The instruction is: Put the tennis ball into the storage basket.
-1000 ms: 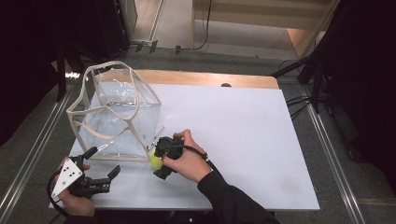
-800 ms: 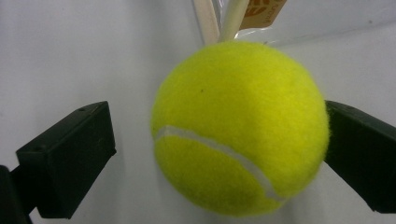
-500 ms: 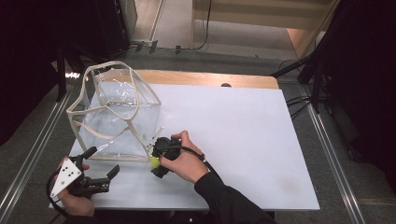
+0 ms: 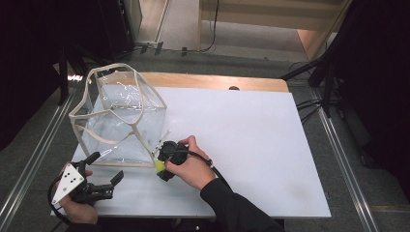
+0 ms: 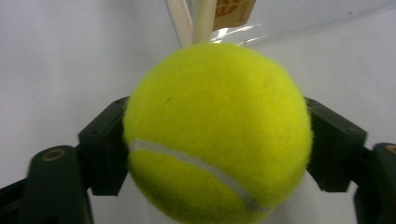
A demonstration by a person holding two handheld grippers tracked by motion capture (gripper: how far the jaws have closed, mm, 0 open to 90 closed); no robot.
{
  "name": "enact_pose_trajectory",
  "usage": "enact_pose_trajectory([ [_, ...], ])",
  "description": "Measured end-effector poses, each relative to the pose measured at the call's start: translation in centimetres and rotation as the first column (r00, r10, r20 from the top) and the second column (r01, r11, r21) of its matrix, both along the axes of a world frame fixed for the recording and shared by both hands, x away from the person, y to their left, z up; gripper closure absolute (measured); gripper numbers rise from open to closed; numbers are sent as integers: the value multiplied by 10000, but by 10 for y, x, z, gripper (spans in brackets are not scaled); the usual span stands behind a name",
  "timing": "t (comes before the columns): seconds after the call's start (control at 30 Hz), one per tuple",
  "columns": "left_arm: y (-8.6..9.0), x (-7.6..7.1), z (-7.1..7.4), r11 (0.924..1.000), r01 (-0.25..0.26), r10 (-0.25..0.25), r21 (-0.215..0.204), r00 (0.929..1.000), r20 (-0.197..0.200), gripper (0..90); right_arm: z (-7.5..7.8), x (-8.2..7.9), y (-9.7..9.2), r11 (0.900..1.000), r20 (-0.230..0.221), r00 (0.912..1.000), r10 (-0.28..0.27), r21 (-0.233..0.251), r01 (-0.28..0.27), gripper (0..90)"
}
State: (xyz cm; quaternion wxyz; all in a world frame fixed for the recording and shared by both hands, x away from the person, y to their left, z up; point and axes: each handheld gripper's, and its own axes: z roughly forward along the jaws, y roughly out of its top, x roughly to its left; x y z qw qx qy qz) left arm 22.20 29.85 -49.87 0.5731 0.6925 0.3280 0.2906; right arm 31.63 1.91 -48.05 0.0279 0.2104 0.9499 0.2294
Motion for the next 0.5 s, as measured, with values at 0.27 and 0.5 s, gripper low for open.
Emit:
enact_pose_trajectory([
  [0.27, 0, 0, 0, 10000, 22, -22, -19, 10000, 6, 0, 1, 1, 1, 9998, -42, 9998, 176, -30, -176, 232],
  [0.5, 0, 0, 0, 10000, -9, 9, -6, 10000, -2, 0, 6, 3, -3, 9996, -230, 9993, 293, 5, -293, 234],
])
